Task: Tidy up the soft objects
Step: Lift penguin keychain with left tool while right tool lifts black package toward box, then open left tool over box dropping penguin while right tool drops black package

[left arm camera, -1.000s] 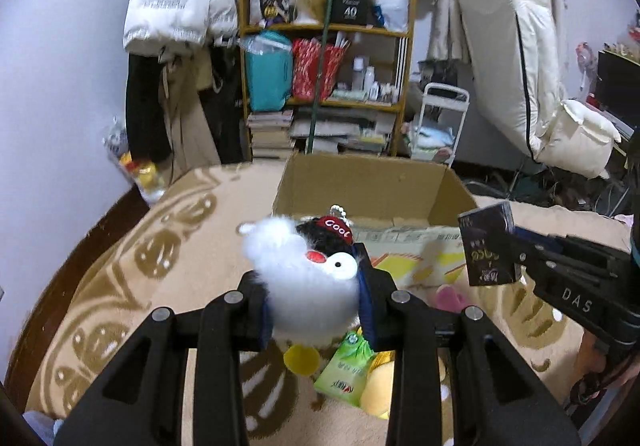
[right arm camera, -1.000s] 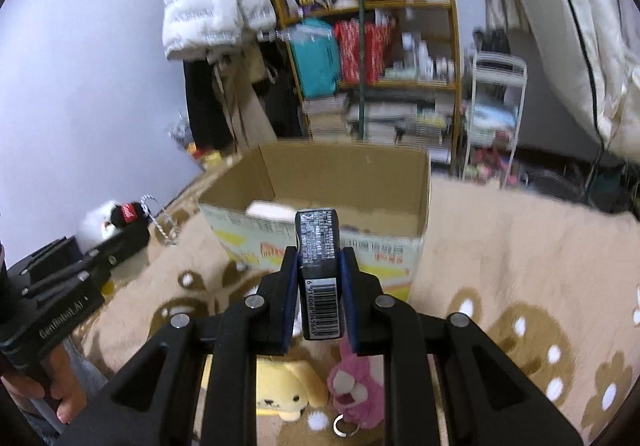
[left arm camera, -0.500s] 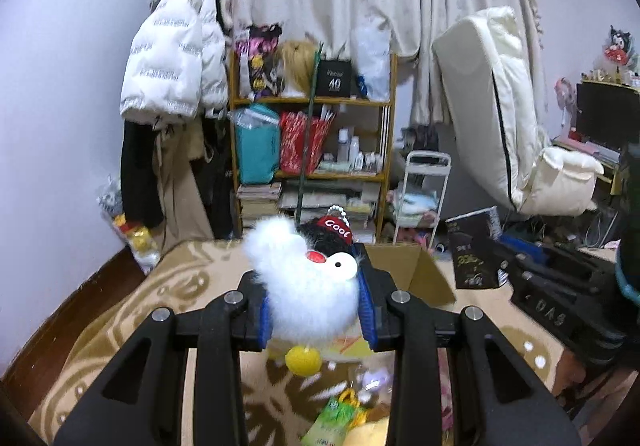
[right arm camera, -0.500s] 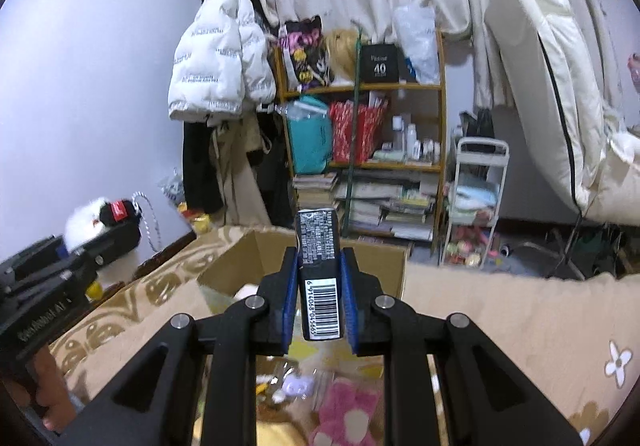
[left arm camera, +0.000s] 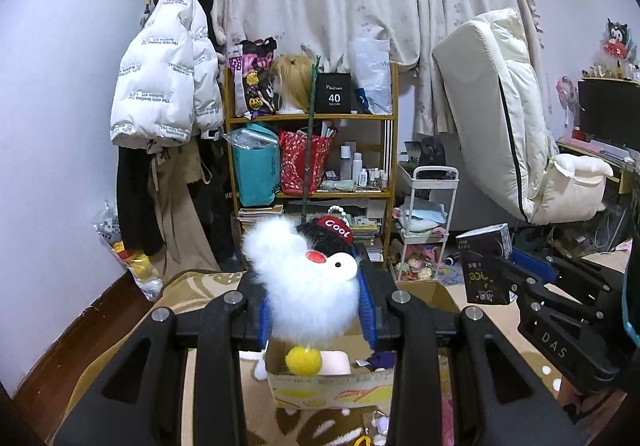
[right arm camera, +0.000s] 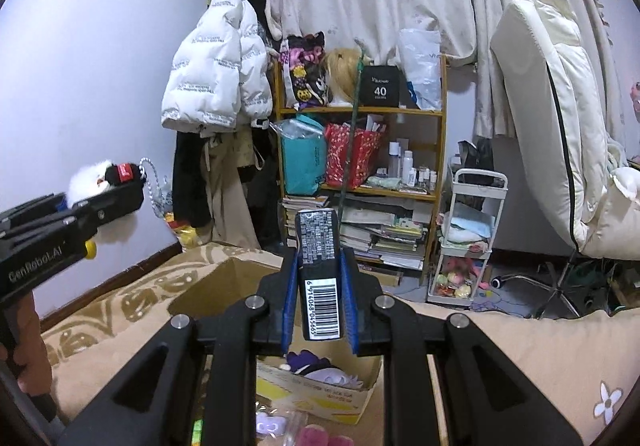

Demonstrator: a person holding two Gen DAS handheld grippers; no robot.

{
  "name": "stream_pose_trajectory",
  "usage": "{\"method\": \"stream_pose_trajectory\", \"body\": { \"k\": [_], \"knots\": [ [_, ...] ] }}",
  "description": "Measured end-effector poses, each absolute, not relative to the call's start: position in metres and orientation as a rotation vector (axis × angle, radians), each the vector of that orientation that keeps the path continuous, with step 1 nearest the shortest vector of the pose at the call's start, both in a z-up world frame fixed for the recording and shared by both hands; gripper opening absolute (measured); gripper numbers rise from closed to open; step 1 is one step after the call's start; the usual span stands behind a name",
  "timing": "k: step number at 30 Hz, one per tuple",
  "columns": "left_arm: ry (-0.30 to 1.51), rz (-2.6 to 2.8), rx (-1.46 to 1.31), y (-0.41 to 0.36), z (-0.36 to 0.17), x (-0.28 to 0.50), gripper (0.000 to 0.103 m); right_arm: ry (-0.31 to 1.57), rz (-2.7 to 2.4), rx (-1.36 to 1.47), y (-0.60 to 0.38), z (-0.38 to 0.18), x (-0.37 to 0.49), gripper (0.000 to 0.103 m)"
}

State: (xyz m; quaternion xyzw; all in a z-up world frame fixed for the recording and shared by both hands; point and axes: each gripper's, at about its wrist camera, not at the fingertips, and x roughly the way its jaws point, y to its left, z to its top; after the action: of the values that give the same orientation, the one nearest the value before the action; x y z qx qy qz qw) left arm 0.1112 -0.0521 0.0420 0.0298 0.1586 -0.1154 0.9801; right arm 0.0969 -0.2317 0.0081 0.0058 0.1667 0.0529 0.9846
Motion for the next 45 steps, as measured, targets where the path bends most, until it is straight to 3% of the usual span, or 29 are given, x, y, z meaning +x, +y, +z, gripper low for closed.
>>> {"method": "stream_pose_trajectory", "body": {
  "k": [21,45],
  "knots": [
    [0.476,-0.244,0.143,-0.085,-0.033,0.172,0.033,0.498,0.113,0.131,-0.263,-0.047,0.151,0.021],
    [0.644,-0.222,0.198,-0.090,-0.076,0.192,0.035,0.568,0.163,0.168,-0.265,-0.066,0.159,0.021]
  ]
}}
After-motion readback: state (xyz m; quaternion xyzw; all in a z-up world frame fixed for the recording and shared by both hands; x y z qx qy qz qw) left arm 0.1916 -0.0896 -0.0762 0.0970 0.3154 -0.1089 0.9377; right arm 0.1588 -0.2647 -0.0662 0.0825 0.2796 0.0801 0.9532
